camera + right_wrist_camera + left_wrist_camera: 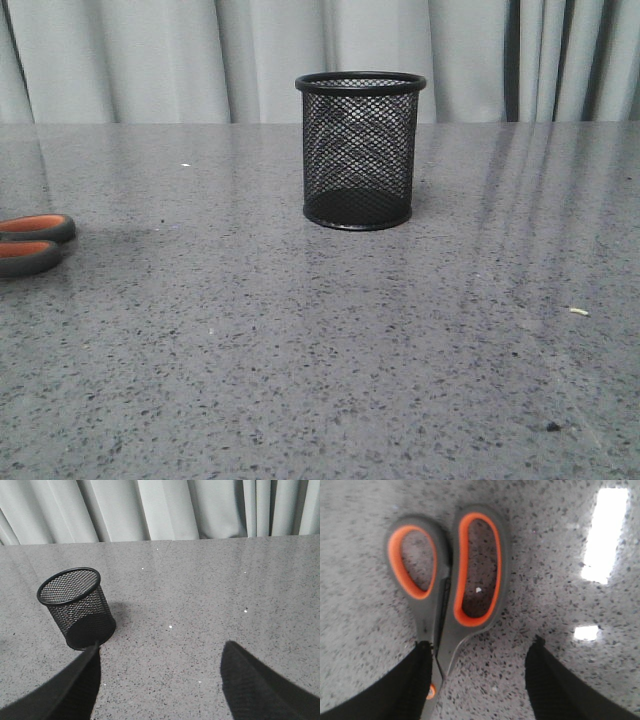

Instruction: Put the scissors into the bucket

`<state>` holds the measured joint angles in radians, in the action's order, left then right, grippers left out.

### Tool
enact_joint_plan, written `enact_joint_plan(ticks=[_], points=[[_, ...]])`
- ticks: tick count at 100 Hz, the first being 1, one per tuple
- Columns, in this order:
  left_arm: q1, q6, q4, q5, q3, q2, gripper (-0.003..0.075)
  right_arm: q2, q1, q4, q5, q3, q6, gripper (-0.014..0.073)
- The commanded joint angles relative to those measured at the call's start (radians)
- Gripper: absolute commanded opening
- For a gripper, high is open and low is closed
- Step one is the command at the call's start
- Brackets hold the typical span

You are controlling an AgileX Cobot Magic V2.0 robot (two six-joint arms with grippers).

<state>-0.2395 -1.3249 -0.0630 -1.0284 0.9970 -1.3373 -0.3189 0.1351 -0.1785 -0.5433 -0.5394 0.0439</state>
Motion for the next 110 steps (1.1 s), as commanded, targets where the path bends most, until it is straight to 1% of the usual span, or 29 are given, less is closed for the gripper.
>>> enact_joint_plan(ticks=[1, 22, 41, 53, 62, 97, 110], points=[[-0.001, -0.023, 0.016, 0.005, 0.062, -0.032, 0.0391, -0.017, 0.012, 0.007, 0.086, -0.035, 0.01, 0.0447], [0.01, -0.031, 0.029, -0.024, 0.209, -0.162, 0.0391, -0.017, 0.034, 0.01, 0.086, -0.035, 0.01, 0.0447], [0.055, -0.16, -0.019, -0.158, 0.311, -0.248, 0.0391, -0.017, 0.042, 0.01, 0.078, -0.035, 0.01, 0.0446], [0.082, -0.173, -0.032, -0.194, 0.313, -0.259, 0.039, -0.017, 0.042, 0.01, 0.069, -0.035, 0.01, 0.0446], [0.091, -0.216, -0.041, -0.196, 0.313, -0.259, 0.0391, -0.017, 0.042, 0.01, 0.071, -0.035, 0.01, 0.0446], [0.091, -0.215, -0.056, -0.185, 0.313, -0.298, 0.039, -0.017, 0.042, 0.017, 0.079, -0.035, 0.01, 0.0446], [0.091, -0.215, -0.065, -0.185, 0.282, -0.298, 0.039, -0.017, 0.042, 0.017, 0.079, -0.035, 0.01, 0.0446]])
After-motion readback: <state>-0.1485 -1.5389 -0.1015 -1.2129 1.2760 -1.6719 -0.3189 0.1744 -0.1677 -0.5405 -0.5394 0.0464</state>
